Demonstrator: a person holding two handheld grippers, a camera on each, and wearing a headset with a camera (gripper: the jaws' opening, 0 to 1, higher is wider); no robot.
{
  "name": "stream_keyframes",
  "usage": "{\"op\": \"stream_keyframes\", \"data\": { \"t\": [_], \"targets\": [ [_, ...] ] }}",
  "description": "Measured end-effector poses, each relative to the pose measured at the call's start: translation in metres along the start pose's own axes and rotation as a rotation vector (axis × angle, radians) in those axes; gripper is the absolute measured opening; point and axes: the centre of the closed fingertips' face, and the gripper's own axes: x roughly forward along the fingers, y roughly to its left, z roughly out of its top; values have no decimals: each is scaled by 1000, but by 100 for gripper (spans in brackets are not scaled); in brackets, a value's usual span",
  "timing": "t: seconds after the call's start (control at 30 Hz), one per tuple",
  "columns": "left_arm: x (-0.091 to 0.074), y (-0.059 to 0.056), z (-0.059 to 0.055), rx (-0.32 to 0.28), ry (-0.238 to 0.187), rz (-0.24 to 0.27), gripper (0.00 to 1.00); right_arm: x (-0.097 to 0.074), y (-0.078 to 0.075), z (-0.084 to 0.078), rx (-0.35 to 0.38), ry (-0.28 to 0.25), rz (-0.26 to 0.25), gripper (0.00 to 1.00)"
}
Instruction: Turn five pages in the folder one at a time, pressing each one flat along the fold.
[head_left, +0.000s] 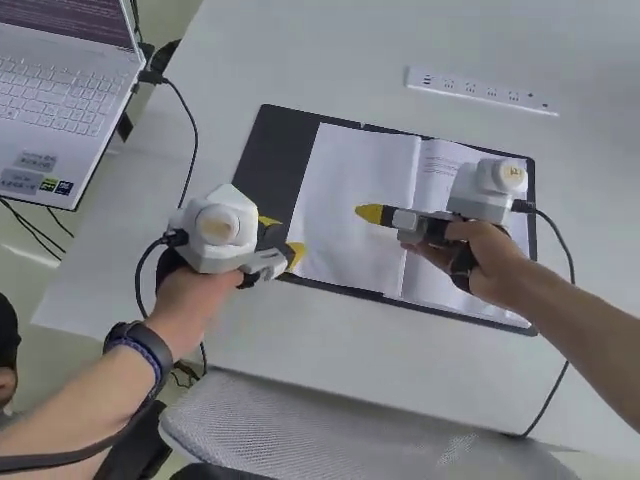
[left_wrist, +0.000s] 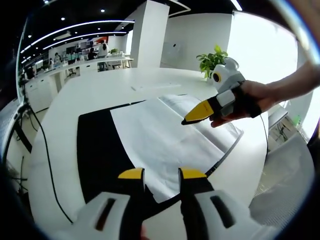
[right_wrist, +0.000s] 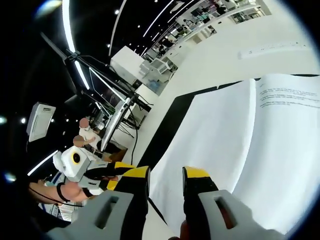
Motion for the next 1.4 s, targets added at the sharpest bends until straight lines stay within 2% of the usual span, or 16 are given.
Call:
{"op": "stream_keyframes", "data": {
  "t": [0.23, 0.57, 0.63, 0.67, 0.7, 0.73, 0.97, 1.4],
  "targets": [
    [18, -1, -17, 0, 51, -12, 16, -12, -7, 1, 15, -22, -14, 24],
    [25, 0, -38, -9, 102, -2, 9, -19, -21, -2, 37, -31, -26, 21],
    [26, 0, -45, 10, 123, -1, 7, -19, -25, -3, 46, -36, -26, 20],
    [25, 1, -50, 39, 144, 8, 7, -19, -27, -3, 48, -36, -27, 21],
    [26, 2, -45, 57, 110, 16, 5, -19, -27, -3, 48, -36, -27, 21],
    [24, 3, -47, 42, 124, 18, 4, -19, -29, -3, 49, -34, -28, 21],
    [24, 3, -47, 40, 117, 40, 2, -16, -39, 3, 28, -22, -32, 20],
    [23, 5, -49, 18, 115, 47, 0, -10, -79, 33, 5, -37, -69, 13]
  ]
}}
